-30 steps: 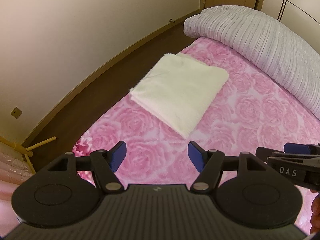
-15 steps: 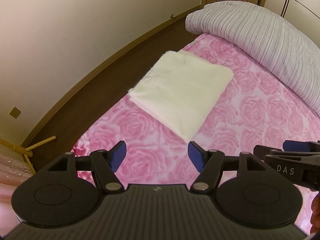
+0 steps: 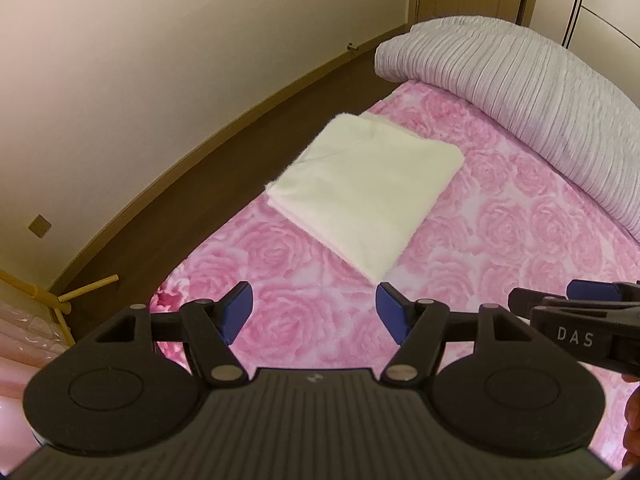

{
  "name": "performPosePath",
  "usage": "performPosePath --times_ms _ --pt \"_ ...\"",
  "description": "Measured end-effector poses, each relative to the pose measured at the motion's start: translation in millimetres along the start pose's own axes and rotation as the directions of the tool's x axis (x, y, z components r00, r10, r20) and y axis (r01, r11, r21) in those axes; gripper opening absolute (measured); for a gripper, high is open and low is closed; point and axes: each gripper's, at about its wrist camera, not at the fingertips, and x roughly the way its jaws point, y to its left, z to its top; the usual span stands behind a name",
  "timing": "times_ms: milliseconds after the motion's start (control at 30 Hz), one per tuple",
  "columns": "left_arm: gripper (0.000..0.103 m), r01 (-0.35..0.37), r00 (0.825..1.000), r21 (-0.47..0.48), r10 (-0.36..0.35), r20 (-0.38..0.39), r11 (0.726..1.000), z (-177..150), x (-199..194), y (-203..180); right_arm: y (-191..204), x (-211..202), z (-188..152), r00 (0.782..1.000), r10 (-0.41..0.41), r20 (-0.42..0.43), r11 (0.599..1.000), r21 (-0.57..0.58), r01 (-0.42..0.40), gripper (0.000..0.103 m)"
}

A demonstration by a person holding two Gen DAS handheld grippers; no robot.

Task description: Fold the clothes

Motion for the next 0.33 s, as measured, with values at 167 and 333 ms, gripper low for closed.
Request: performPosePath --times_ms 167,333 --pt "0.065 -0.001 0.999 0.009 0.001 0.050 1.000 -16 -26 -3 -3 -23 -15 0.999 0.004 0.033 1.000 0.000 -0.004 0.067" --pt "0.065 0.000 0.995 0.013 -0.001 0.096 1.000 -34 -54 -4 -5 -48 -34 0.998 0.009 0.067 1.000 0.005 -0.009 0.066"
